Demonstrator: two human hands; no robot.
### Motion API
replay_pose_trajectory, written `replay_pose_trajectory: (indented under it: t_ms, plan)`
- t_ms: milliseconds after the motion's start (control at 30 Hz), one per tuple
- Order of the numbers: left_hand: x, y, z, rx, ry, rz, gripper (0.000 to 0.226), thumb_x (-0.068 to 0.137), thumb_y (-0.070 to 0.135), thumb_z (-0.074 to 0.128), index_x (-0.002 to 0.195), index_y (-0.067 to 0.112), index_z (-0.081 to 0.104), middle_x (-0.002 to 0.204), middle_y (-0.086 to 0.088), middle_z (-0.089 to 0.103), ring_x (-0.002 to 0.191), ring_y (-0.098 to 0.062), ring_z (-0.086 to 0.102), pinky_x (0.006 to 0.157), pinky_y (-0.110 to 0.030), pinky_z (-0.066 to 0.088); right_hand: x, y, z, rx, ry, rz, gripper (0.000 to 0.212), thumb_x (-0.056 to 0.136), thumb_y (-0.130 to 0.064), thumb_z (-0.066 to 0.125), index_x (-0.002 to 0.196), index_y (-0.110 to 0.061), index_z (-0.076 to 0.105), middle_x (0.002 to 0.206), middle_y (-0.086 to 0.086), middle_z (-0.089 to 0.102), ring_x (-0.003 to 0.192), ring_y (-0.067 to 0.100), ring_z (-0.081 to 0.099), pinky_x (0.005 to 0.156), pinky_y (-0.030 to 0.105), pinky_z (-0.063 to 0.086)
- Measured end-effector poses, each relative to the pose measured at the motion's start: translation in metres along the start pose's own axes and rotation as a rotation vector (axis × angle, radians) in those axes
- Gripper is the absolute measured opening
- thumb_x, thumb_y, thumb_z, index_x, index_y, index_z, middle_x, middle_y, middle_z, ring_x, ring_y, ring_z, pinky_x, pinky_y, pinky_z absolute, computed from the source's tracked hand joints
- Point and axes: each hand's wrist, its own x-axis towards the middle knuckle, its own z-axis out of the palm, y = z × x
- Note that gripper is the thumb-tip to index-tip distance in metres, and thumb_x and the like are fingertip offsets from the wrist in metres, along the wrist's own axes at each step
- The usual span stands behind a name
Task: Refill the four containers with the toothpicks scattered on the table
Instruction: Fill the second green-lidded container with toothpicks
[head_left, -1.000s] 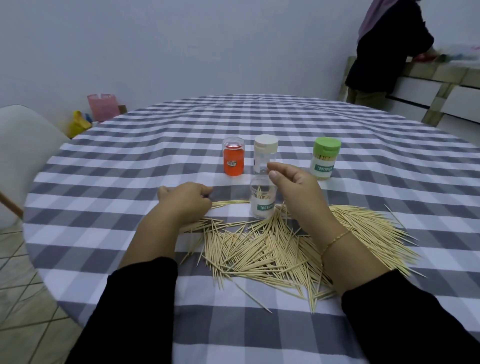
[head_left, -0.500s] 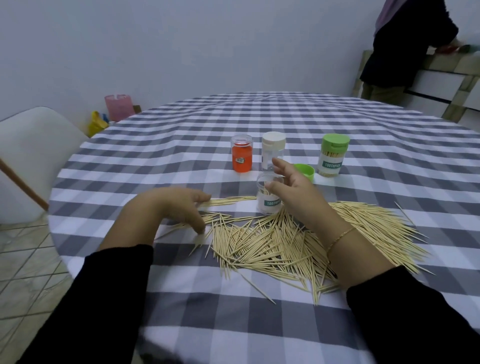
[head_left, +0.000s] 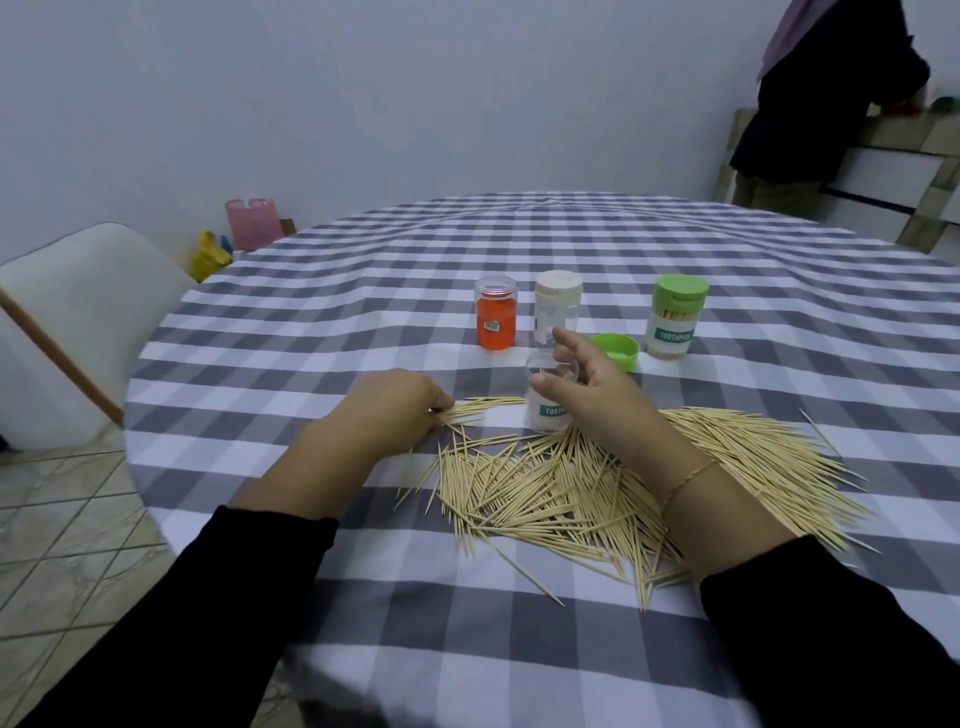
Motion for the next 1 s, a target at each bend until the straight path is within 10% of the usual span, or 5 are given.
replay_pose_trajectory:
  t_ms: [433,733,1000]
  plan:
    - [0.014,0.027,0.004,0.290,0.076,-0.144,0.004,0.093,0.021,0.057,0.089,0.020,0.057,0.069,0.003,0.043,0.074,-0.017,0.050,0.074,-0.028,0.036,-0.001,0.002,-0.001,-0.003,-0.003,0.003,0.064,0.092,-0.026,0.061,0.147,-0.029,0.028,0.148,0.001,0.036,0.127,0.016,0.044,0.075,0.013,0.040]
    - [0.007,0.031,0.007,0.254,0.182,-0.199,0.011,0.096,0.020,0.048,0.086,0.021,0.051,0.086,0.000,0.060,0.093,-0.021,0.061,0.101,-0.040,0.031,-0.001,0.002,-0.001,0.005,-0.010,0.016,0.066,0.091,-0.024,0.062,0.147,-0.028,0.028,0.150,0.002,0.035,0.129,0.019,0.043,0.081,0.017,0.041]
    - [0.011,0.020,0.012,0.137,0.341,-0.148,0.014,0.098,0.030,0.052,0.103,0.027,0.065,0.085,0.002,0.069,0.077,-0.018,0.060,0.091,-0.034,0.034,-0.002,0.002,-0.001,-0.007,-0.028,0.017,0.068,0.091,-0.022,0.062,0.148,-0.029,0.026,0.150,0.003,0.034,0.130,0.017,0.042,0.070,0.007,0.038]
